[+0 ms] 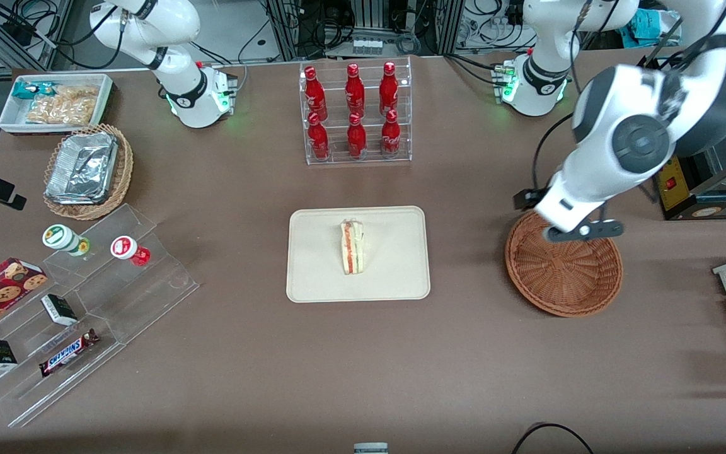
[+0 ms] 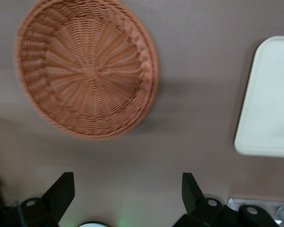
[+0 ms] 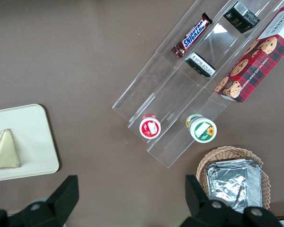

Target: Place sandwich from basket to tray

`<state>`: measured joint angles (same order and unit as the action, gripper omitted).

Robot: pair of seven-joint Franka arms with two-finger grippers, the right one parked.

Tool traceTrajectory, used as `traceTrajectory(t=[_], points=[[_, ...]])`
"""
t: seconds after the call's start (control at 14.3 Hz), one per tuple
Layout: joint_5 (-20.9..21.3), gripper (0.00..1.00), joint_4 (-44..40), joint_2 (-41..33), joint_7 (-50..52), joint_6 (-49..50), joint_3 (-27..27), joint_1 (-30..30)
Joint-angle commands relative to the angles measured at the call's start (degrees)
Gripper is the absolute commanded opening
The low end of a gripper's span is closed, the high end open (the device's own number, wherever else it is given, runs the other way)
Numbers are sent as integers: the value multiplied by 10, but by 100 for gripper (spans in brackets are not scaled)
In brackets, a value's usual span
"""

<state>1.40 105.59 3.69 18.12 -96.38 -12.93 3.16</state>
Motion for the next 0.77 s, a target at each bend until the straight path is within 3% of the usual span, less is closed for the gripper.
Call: traceTrajectory(t=[0.0,0.21,0.7], points=[[-8,100,3,-41,-67,30,-3,-37],[-9,100,-52,-39,-151,60,25,-49],[-3,100,-100,-48,-167,61,68,-47]])
